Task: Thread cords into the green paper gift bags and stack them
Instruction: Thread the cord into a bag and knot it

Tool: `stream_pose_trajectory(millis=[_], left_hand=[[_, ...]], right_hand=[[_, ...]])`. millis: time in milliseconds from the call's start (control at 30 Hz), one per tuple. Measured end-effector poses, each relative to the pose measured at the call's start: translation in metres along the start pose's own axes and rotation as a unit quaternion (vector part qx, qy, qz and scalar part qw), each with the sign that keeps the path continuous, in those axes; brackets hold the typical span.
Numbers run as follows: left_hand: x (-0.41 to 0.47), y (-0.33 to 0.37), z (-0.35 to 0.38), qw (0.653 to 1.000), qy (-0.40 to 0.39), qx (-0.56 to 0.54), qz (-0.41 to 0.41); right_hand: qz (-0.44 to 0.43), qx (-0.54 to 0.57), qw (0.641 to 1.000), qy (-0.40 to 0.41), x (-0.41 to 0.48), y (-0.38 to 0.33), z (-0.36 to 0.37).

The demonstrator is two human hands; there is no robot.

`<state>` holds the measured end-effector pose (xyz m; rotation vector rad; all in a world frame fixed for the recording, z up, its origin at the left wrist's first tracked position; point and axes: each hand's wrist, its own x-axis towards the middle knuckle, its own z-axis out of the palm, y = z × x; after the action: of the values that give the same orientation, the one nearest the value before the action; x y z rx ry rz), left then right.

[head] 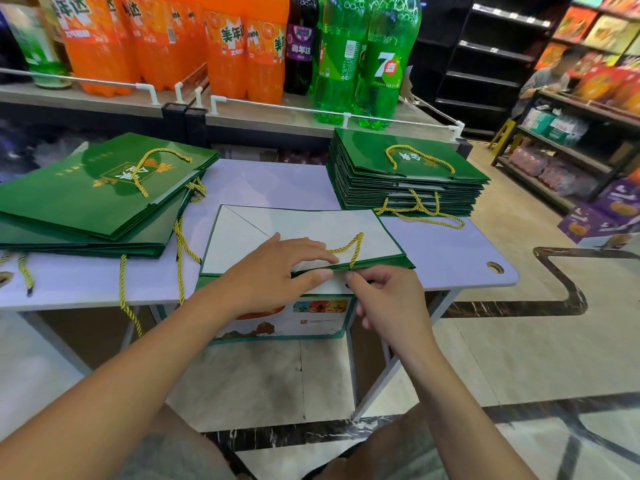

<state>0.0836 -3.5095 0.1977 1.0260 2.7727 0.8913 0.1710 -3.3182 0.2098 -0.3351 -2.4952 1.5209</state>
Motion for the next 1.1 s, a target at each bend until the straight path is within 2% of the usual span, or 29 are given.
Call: stream_pose_trajectory(millis=[167,267,367,400,467,533,567,633,733,867,1000,1033,1100], left_hand=[[0.001,-0.004,0.002,1.0,0.0,0.002,0.005],[0.001,-0.006,0.002,1.0,0.003,-0.004,0.008],[0.0,-0.005,0.001,1.0,-0.009,0.012,0.015],[-0.001,-0.004,-0.001,0.999,-0.012,0.024,0.019],[-0.002,-0.001,-0.005,0.999,-0.006,0.033,0.028],[-0.005,-0.001,-0.012,0.998,0.025,0.056,0.028],[-0.007,-0.003,-0.015,0.995,0.043,0.085,0.022],[-0.011,-0.01,-0.019,0.987,0.051,0.149,-0.019],[-0.018,-0.021,-0.016,0.976,0.007,0.193,-0.101],[-0.018,-0.025,-0.008,0.974,0.019,0.195,-0.116],[-0.018,-0.024,-0.009,0.976,0.017,0.178,-0.121],[-0.019,-0.023,-0.009,0.977,0.017,0.176,-0.123],[-0.019,-0.021,-0.009,0.976,0.018,0.177,-0.124]], right_hand=[[0.046,0.036,0.997,-0.048,-0.001,0.0,-0.002],[0.044,0.049,0.991,-0.114,-0.005,-0.004,-0.004],[-0.002,-0.054,0.983,-0.173,-0.008,-0.013,-0.01],[-0.027,-0.087,0.984,-0.153,-0.005,-0.018,-0.014],[-0.078,-0.135,0.986,-0.056,0.009,-0.027,-0.024],[-0.116,-0.206,0.971,0.013,0.03,-0.032,-0.032],[-0.119,-0.255,0.959,0.015,0.04,-0.034,-0.033],[-0.103,-0.361,0.926,-0.033,0.058,-0.032,-0.029],[-0.129,-0.438,0.885,-0.091,0.077,-0.021,-0.015],[-0.253,-0.403,0.869,-0.134,0.089,-0.014,-0.001],[-0.305,-0.363,0.872,-0.119,0.103,-0.018,0.006],[-0.302,-0.349,0.879,-0.12,0.106,-0.019,0.007],[-0.254,-0.264,0.919,-0.142,0.11,-0.02,0.009]])
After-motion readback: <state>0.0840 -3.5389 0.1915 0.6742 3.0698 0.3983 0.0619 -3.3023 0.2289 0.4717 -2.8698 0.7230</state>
